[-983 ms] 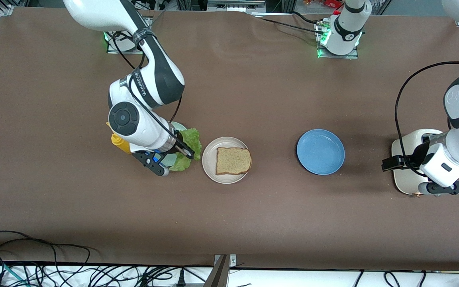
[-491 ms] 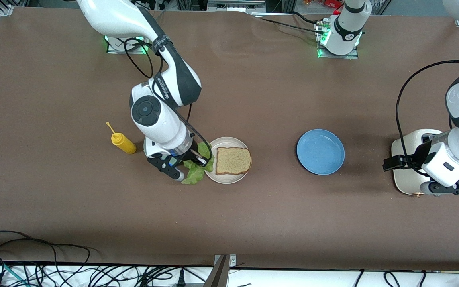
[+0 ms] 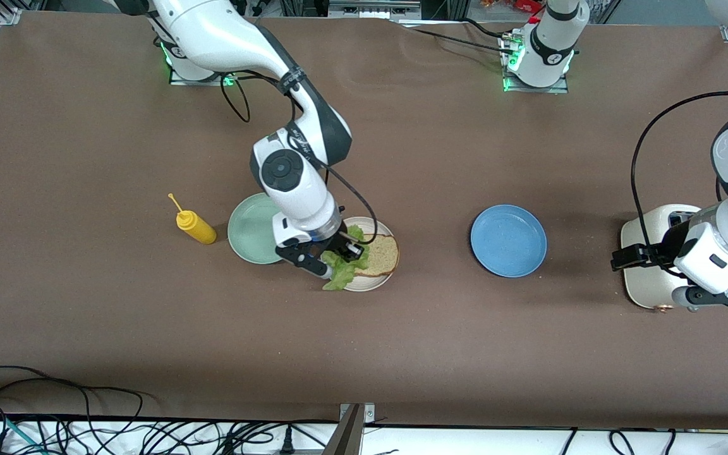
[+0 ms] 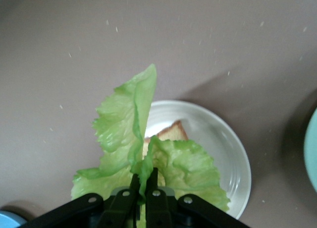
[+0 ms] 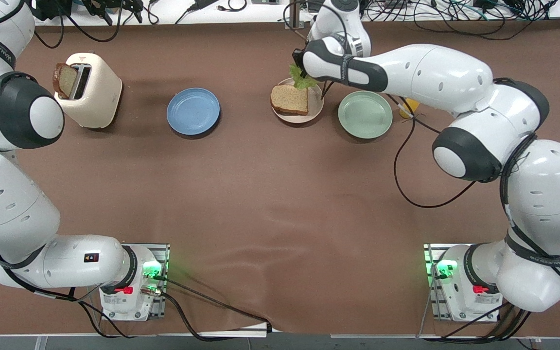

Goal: Make sandwich on beige plate with both arms
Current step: 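Lower the lettuce onto the bread and open the right gripper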

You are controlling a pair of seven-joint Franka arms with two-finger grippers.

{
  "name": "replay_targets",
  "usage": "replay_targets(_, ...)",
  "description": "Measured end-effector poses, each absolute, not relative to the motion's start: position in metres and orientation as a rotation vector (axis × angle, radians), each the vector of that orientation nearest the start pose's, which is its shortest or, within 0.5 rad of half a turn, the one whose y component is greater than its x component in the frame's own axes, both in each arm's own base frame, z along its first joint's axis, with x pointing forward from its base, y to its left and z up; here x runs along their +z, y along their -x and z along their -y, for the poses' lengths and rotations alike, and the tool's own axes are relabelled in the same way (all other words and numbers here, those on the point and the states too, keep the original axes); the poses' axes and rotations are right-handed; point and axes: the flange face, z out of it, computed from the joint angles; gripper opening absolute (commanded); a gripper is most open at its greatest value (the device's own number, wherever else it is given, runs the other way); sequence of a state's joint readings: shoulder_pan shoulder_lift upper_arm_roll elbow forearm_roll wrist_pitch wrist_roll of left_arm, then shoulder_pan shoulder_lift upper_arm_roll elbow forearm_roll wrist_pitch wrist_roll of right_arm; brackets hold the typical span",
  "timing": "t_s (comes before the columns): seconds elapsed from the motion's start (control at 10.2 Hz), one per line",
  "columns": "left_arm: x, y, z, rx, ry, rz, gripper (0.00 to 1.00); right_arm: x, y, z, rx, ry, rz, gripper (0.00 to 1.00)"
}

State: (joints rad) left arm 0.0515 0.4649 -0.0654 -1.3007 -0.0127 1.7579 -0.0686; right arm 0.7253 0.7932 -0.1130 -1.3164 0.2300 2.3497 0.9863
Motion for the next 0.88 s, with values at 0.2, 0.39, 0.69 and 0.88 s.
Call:
replay_targets(0.2, 0.478, -0.695, -0.001, 0.014, 3.181, 0.109, 1.00, 0.269, -0.600, -0.473, -0.110, 2.838, -0.652, 0.00)
replay_targets(0.39, 0.477, -0.695, -0.005, 0.016, 3.180, 0.116, 1.00, 0.254, -0.595, -0.478, -0.093, 2.857, -0.643, 0.26)
replay_targets(0.69, 0.476, -0.695, -0.007, 0.018, 3.180, 0.119, 1.00, 0.252, -0.589, -0.483, -0.035, 2.819, -0.680, 0.78)
replay_targets(0.88, 0.476, -0.695, -0.011, 0.019, 3.180, 0.126, 1.00, 0.252, -0.586, -0.487, -0.018, 2.809, -0.685, 0.91)
